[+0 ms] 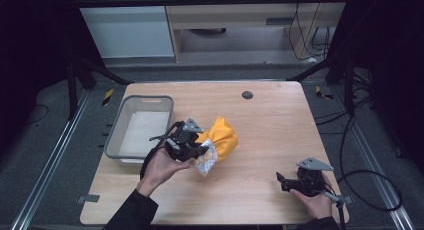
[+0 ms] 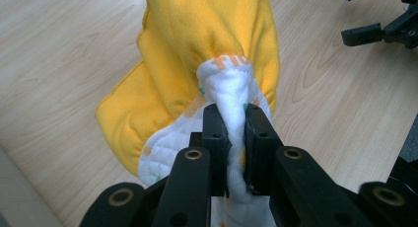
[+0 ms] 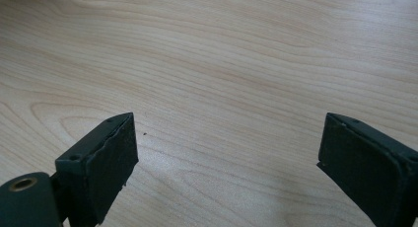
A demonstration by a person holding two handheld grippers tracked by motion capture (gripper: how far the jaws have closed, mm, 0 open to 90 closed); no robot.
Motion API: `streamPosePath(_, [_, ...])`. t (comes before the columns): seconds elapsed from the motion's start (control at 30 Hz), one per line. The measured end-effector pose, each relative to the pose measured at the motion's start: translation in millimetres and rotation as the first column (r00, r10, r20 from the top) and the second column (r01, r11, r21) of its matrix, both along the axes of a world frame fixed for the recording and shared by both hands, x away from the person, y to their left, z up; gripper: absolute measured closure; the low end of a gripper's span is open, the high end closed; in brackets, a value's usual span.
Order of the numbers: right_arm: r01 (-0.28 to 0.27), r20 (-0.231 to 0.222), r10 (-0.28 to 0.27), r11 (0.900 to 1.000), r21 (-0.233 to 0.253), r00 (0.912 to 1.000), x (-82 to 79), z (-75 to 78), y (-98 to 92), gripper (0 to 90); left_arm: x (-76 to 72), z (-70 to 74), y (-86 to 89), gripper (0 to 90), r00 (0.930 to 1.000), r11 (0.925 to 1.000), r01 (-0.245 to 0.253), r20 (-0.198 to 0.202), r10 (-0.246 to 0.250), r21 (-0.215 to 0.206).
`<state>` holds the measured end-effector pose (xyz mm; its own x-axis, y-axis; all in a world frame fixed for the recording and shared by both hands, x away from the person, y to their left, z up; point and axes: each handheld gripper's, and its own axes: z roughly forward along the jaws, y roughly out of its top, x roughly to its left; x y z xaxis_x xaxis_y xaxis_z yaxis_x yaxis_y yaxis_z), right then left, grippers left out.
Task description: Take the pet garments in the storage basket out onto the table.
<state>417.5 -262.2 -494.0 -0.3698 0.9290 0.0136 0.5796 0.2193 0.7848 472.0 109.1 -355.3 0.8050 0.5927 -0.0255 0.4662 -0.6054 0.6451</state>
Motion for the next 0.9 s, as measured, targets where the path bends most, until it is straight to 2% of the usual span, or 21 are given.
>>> streamPosePath(0.3, [0.002, 0.000, -0.002, 1.000, -0.001, 1.0000, -0.1, 0.0, -0.3, 7.9, 0.8, -17.7, -12.6, 82.0, 0.9997, 0.9994, 0.019, -0.019, -0.018, 0.029])
streamPosePath(0.9, [0.001, 0.000, -0.001, 1.000, -0.003, 1.0000, -0.1, -0.3, -0.1, 7.9, 2.4, -47.8, -31.1, 81.6, 0.9971, 0.9972, 0.054, -0.057, -0.051, 0.053])
